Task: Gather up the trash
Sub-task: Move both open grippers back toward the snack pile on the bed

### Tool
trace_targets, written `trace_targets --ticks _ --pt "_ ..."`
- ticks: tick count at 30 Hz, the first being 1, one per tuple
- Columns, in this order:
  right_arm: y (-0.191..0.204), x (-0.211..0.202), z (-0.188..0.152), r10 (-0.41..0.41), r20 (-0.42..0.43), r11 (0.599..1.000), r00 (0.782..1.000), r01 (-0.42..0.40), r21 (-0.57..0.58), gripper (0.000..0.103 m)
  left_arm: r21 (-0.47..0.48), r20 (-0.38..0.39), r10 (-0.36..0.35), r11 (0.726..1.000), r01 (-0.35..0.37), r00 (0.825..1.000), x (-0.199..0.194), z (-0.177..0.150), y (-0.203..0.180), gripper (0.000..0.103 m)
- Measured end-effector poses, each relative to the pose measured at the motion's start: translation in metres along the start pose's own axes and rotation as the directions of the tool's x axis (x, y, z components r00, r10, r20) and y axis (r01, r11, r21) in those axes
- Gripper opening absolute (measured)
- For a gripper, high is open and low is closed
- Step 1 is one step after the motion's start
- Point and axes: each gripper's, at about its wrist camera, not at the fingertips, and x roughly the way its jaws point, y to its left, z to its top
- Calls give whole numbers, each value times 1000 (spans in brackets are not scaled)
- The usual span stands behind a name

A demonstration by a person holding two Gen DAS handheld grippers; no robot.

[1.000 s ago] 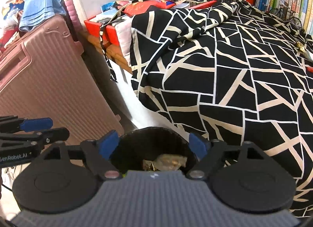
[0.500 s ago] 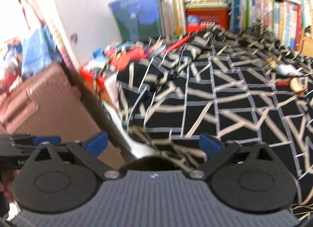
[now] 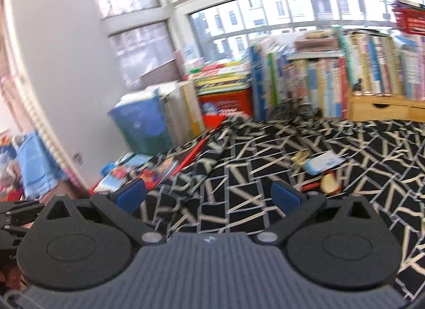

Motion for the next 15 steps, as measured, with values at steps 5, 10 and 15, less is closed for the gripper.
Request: trace_targets --ticks 5,10,15 --pt "-39 -21 38 -46 73 999 996 44 25 103 26 62 -71 997 70 996 8 51 -33 48" --pt "-73 -42 85 -87 158 996 984 88 2 103 103 152 -90 992 75 984 28 105 -72 49" --pt "-99 -55 126 -133 259 987 957 151 -49 103 125 228 -135 986 108 964 56 151 -108 51"
